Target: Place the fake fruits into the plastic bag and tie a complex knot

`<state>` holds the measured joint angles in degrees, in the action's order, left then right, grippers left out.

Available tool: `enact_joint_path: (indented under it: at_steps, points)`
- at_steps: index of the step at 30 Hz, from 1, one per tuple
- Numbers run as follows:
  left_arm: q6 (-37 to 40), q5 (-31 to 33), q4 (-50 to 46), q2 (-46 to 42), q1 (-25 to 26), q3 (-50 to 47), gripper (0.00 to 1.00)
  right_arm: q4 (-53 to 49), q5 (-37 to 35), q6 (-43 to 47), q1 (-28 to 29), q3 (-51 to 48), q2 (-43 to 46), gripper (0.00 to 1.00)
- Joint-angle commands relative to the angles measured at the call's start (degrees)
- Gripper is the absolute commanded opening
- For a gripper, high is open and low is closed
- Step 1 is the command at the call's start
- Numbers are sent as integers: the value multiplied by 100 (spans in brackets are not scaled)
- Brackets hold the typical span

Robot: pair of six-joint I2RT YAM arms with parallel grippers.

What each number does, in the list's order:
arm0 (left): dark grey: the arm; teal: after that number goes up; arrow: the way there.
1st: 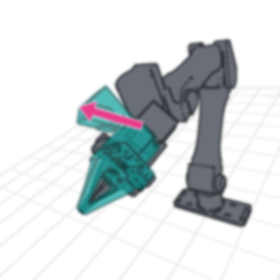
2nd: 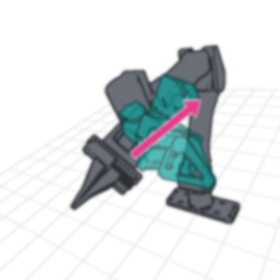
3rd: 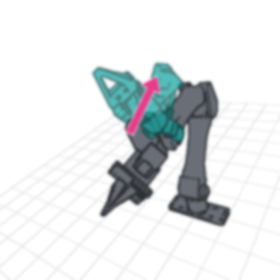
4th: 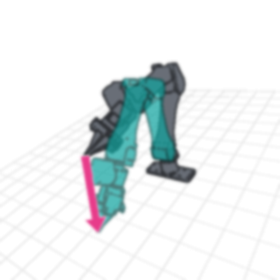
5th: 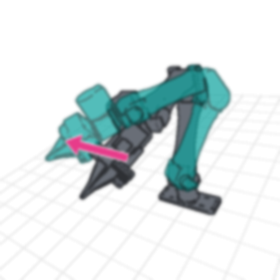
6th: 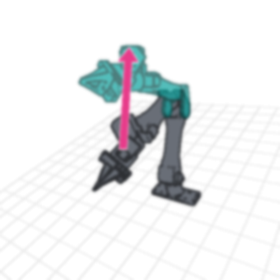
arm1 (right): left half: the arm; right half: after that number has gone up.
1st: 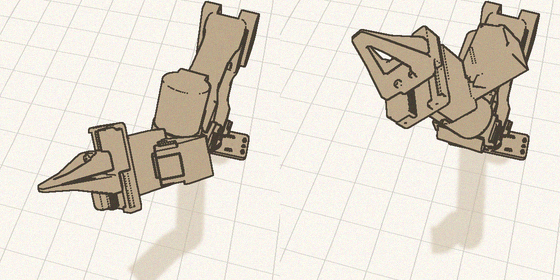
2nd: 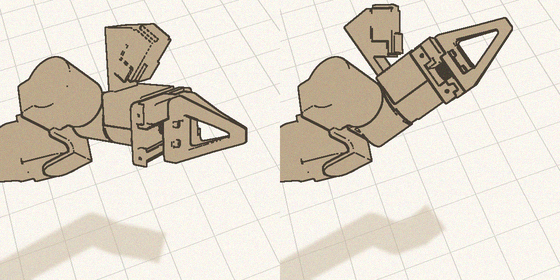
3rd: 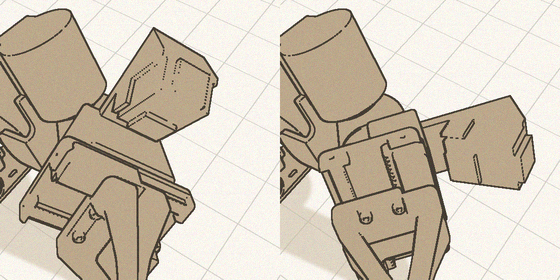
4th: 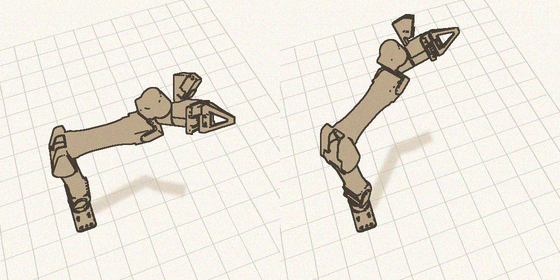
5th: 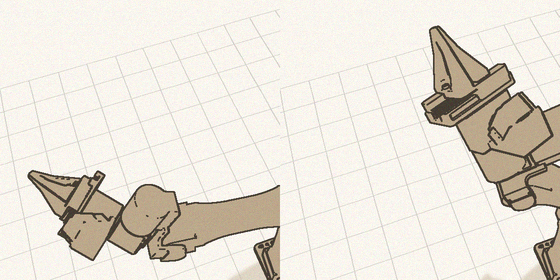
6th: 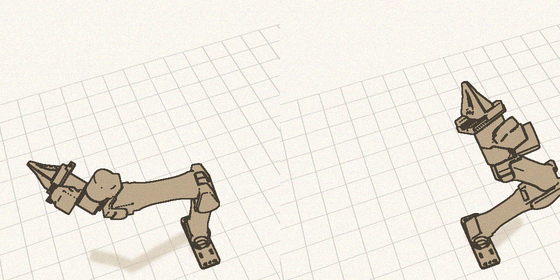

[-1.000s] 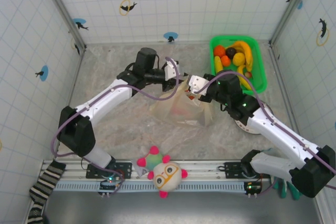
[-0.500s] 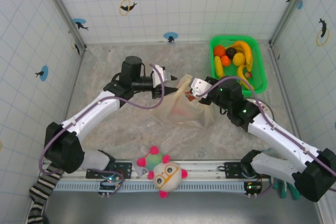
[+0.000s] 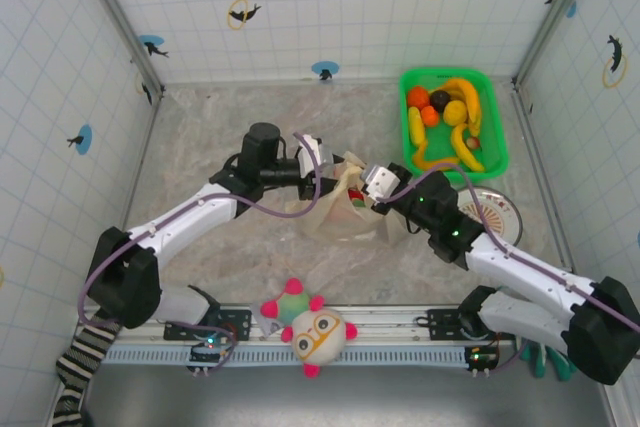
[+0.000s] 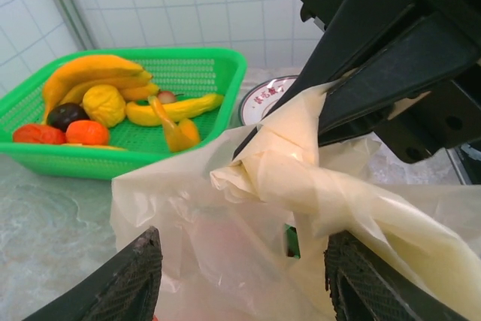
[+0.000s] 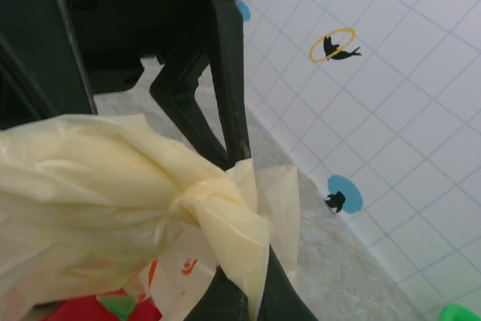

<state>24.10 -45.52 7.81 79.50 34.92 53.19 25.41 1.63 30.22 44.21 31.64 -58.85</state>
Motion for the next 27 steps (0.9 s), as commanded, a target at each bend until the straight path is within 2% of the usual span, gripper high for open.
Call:
enact_joint_path:
  at_steps: [1, 7, 14, 19, 22, 25, 27]
  points:
    - [-198, 221, 327, -48, 55, -157, 60, 1053, 26, -464, 73, -180, -215, 0]
    - [-432, 529, 823, -373, 58, -560, 61, 1841, 95, -831, 126, -366, -607, 0]
    - [-547, 951, 535, -1132, -203, -803, 64, 1928, 24, -788, 135, -388, -664, 0]
    - [-1018, 1704, 432, -1757, -392, -1098, 62, 1782, -2, -730, 137, -427, -593, 0]
    - [-1360, 1549, 580, -1979, -395, -1278, 54, 1716, -44, -715, 135, -439, -496, 0]
    - [-1594, 1293, 682, -1902, -363, -1337, 39, 1605, -44, -689, 145, -431, -428, 0]
    - [-1688, 1151, 828, -1784, -227, -1354, 33, 1564, -81, -658, 156, -454, -408, 0]
